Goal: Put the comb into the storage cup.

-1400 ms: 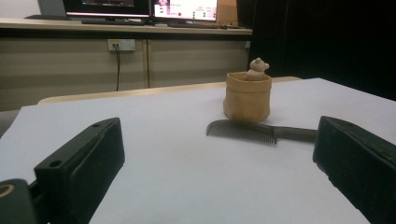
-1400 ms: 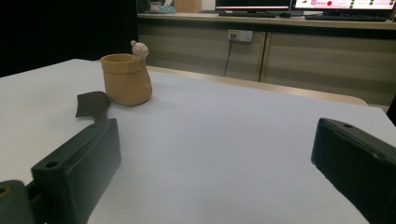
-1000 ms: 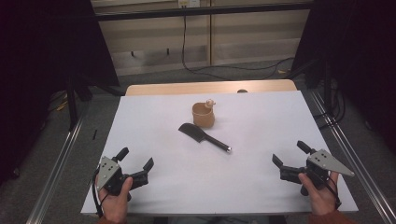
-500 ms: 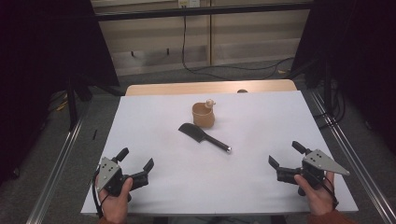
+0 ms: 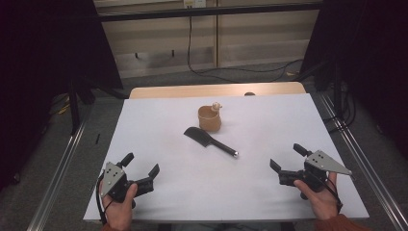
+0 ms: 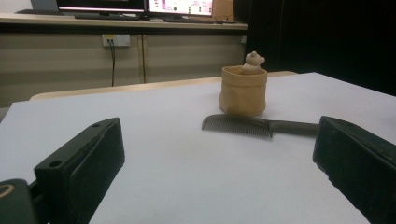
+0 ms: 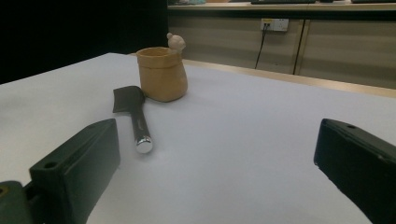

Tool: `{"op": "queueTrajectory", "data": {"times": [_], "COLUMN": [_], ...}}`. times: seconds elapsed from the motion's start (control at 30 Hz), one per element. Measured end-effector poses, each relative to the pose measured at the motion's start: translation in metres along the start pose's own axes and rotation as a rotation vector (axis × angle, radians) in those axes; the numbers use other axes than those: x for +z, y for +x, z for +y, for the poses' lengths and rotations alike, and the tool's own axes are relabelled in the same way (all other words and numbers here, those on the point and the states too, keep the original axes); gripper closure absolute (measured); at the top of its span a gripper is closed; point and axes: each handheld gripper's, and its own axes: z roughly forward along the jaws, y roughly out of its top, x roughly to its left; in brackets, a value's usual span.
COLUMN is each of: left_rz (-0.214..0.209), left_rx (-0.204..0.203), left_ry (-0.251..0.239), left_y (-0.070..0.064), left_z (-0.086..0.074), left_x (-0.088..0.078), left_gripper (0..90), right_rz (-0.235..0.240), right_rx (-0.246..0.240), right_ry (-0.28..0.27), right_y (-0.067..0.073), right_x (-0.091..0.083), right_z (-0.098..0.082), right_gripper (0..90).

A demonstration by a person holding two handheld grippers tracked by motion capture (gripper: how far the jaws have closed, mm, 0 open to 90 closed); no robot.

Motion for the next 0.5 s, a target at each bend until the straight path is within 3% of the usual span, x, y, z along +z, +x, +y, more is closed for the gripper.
{"op": "queueTrajectory", "data": {"times": [0.23, 0.5], "left_rz": [-0.009, -0.017], "left_rx": [0.008, 0.007], "left_ry": [0.003, 0.018], "left_y": [-0.001, -0.003], "left_z": [0.000, -0.001], "left_x": [0.001, 0.002], "left_gripper": [2.2, 2.2], "right_rz": [0.013, 0.041], "right_rx": [-0.024, -0.060], "right_ry": [-0.010, 0.021], "right_y": [0.003, 0.008], "right_x": [0.008, 0.021], "right_z": [0.003, 0.008], "right_gripper": [0.0, 0.1]}}
